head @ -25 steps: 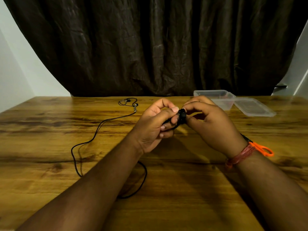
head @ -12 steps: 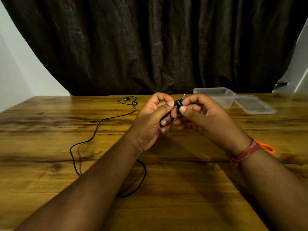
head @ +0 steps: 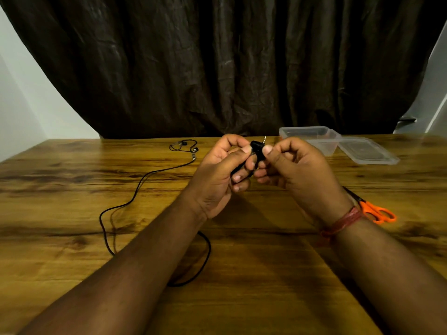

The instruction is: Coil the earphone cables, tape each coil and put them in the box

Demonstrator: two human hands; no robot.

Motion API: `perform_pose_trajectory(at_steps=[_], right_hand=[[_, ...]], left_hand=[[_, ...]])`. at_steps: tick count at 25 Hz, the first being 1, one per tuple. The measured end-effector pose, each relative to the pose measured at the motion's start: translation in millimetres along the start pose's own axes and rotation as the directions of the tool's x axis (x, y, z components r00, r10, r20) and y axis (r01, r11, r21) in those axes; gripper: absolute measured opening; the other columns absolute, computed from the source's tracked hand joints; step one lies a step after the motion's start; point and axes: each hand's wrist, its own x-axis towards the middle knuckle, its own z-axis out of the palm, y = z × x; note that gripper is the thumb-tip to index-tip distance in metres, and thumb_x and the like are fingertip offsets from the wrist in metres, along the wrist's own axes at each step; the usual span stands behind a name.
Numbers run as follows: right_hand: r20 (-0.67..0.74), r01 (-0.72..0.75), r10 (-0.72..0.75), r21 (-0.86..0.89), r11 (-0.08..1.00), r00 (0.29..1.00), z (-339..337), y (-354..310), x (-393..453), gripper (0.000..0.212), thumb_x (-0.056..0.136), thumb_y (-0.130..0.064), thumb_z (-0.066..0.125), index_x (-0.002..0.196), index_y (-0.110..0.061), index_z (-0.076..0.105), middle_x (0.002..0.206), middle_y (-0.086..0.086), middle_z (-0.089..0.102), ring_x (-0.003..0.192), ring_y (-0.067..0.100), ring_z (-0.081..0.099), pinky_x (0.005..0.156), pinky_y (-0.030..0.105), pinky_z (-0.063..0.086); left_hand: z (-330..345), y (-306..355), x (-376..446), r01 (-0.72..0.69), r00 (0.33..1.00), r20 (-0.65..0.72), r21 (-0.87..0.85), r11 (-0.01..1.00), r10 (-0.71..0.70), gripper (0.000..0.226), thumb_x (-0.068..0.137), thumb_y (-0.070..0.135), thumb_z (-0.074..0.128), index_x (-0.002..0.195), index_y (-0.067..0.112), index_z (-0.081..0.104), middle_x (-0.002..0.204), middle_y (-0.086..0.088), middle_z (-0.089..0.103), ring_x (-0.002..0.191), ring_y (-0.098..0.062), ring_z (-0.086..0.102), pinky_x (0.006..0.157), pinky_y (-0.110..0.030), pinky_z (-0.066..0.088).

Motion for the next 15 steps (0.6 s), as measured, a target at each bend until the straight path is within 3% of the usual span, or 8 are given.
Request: perform_pose_trajectory(at_steps=[4, 9, 15], right_hand=[[0.07, -0.121, 0.115, 0.104, 0.987, 0.991, 1.5, 2.6, -1.6, 0.029, 0.094, -0.026, 0.054, 0.098, 0.002, 0.057, 0.088, 0.017, 0.069, 0.074, 0.022, 0.07, 0.071, 0.034, 0.061], [0.226, -0.188, 0.115, 0.331, 0.925, 0.967, 0.4, 1.7, -2.6, 0.022, 0.077, -0.007, 0.065, 0.098, -0.006, 0.057, 0.088, 0.013, 0.068, 0.073, 0.017, 0.067, 0.07, 0.028, 0.058], [0.195, -0.216, 0.161, 0.31, 0.926, 0.968, -1.0, 0.7, -0.1, 0.027, 0.085, -0.008, 0.061, 0.112, -0.002, 0.059, 0.086, 0.008, 0.067, 0.066, 0.01, 0.06, 0.061, 0.023, 0.054]], left_hand=[[0.0, -1.1, 1.8, -0.019, 1.0, -0.023, -0.021, 1.0, 0.019, 0.011, 0.101, 0.008, 0.043, 0.097, 0.016, 0.049, 0.068, 0.001, 0.055, 0.044, -0.001, 0.034, 0.037, -0.013, 0.029], [-0.1, -2.0, 3.1, -0.042, 0.998, -0.054, 0.021, 0.999, 0.043, 0.012, 0.1, 0.007, 0.043, 0.097, 0.016, 0.049, 0.067, 0.003, 0.056, 0.044, -0.001, 0.035, 0.036, -0.013, 0.03], [-0.3, -1.9, 1.8, -0.016, 1.0, -0.016, -0.008, 1.0, 0.016, 0.007, 0.098, 0.012, 0.049, 0.096, 0.018, 0.052, 0.069, 0.003, 0.056, 0.045, -0.001, 0.035, 0.037, -0.014, 0.03]])
